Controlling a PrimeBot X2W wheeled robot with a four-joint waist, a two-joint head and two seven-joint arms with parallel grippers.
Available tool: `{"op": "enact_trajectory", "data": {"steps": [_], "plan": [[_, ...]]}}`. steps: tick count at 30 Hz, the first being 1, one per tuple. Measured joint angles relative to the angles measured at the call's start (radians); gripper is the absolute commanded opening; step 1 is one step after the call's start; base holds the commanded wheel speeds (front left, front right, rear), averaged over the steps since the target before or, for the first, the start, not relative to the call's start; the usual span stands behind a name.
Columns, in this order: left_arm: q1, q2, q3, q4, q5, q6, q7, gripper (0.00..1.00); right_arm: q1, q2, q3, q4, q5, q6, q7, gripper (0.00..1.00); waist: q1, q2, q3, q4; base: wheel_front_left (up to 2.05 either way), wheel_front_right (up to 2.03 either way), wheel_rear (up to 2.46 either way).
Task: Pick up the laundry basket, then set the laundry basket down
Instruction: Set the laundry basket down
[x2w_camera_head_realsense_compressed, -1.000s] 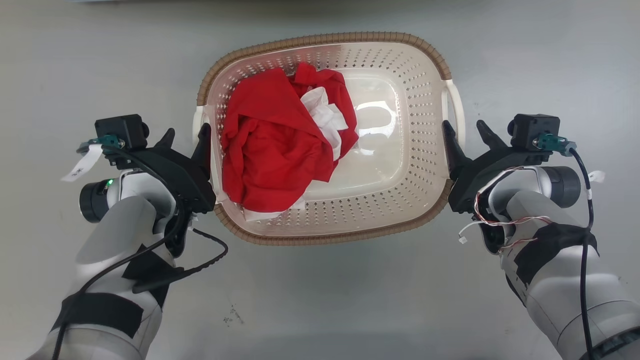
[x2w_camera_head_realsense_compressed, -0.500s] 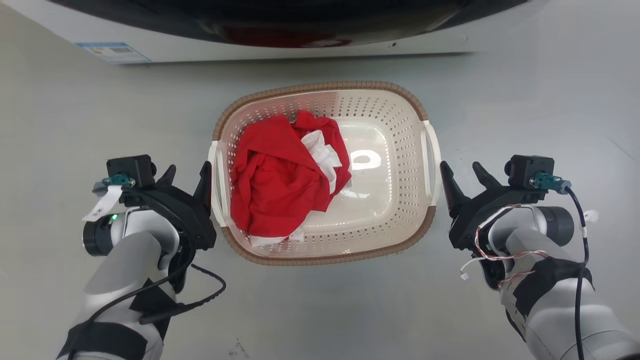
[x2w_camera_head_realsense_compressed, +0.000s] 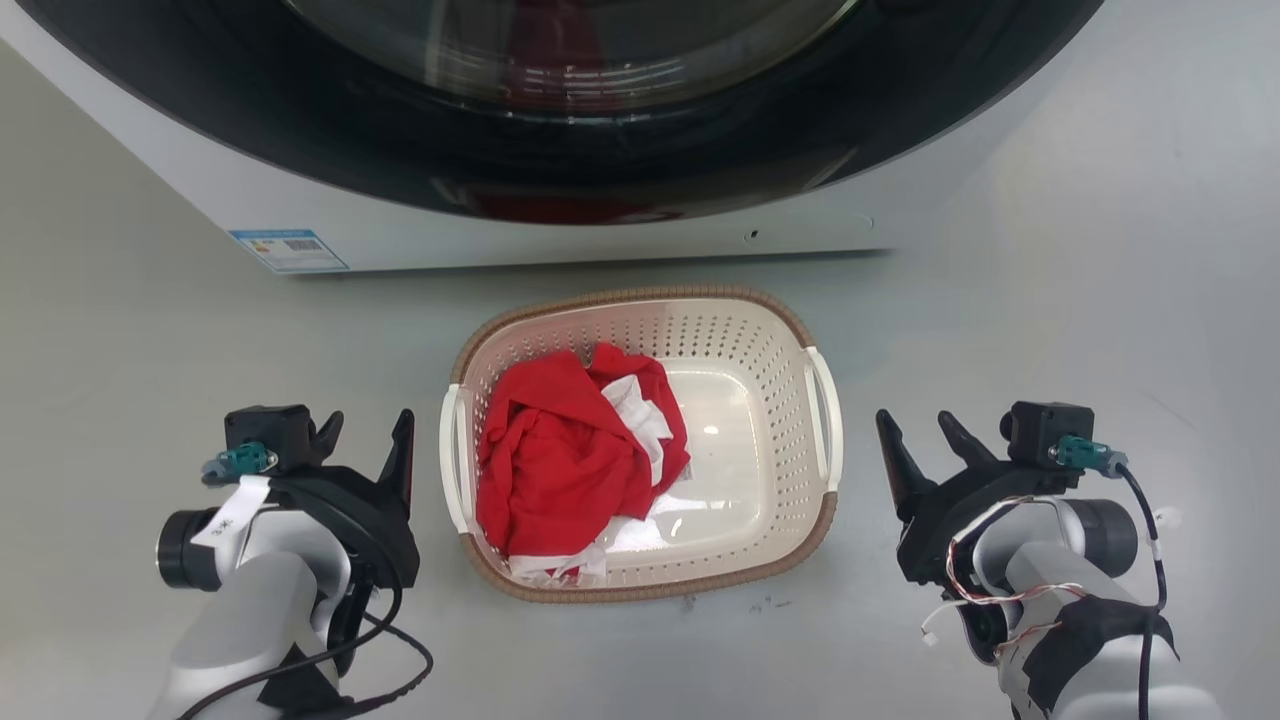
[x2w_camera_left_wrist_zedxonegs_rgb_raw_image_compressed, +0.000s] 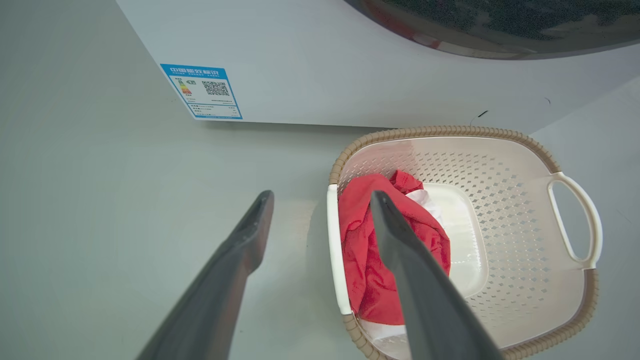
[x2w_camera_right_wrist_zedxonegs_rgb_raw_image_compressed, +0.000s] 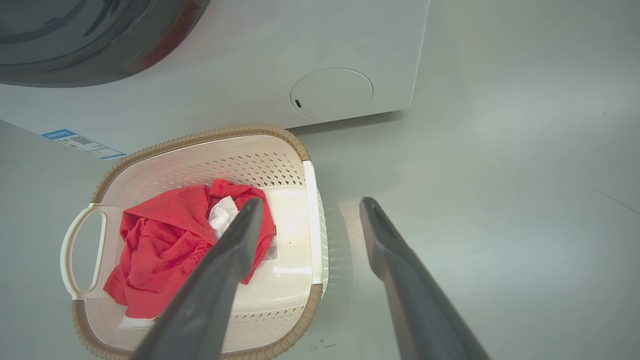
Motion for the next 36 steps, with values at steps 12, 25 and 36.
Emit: {"op": "enact_trajectory", "data": {"steps": [12,25,36], "plan": [[0.152,0.013,0.012,-0.137,0.026,0.032,-0.001,1.00,0.136,-0.026,-0.045,-0.108,-0.018,-0.015,0.000,1.00,0.0000,0.0000,-0.179,-0.012,0.00,0.00,0.00],[0.399,0.050,0.047,-0.410,0.109,0.139,-0.001,1.00,0.335,-0.073,-0.099,-0.289,-0.075,-0.092,0.000,1.00,0.0000,0.0000,-0.373,-0.018,0.00,0.00,0.00],[0.601,0.087,0.072,-0.701,0.183,0.215,-0.001,1.00,0.476,-0.114,-0.135,-0.506,-0.151,-0.160,0.000,1.00,0.0000,0.0000,-0.490,-0.015,0.00,0.00,0.00]]}}
